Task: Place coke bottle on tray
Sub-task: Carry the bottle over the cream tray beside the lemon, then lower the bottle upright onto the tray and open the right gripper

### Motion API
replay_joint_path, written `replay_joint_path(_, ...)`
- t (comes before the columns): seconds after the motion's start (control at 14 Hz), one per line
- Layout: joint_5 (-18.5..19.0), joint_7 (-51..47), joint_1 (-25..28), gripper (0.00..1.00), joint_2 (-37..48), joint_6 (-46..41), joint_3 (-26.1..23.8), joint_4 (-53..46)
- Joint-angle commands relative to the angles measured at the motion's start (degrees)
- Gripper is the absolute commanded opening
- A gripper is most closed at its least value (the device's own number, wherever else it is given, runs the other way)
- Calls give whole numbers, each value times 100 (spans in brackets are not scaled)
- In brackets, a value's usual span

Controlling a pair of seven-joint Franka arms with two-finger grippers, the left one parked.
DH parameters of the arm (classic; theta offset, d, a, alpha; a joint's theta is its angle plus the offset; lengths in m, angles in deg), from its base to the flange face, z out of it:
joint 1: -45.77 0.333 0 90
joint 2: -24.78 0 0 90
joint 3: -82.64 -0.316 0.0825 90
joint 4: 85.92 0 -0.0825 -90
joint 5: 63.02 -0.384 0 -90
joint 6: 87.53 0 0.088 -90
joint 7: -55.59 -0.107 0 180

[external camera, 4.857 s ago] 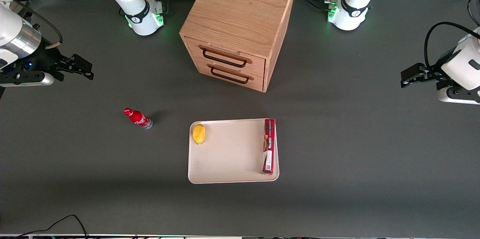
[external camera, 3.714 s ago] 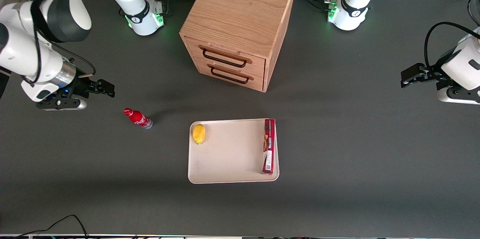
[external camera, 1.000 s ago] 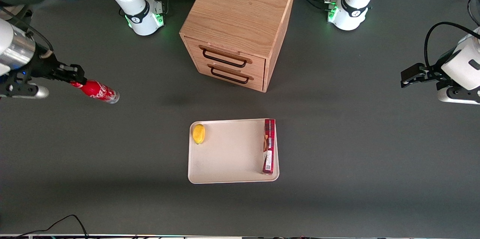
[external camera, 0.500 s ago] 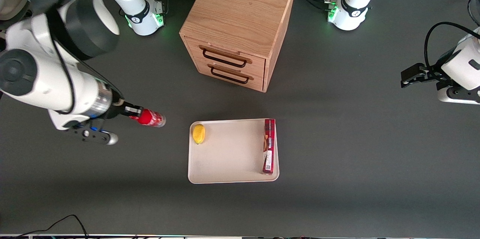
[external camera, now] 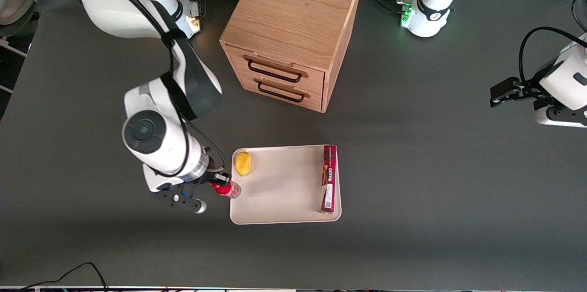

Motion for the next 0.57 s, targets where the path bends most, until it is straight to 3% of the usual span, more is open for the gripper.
replay_joint_path(0.0, 212, -231, 112, 0, -398, 284, 103, -365)
replay_joint_path(0.5, 424, -530, 315, 0, -751, 750, 174, -339)
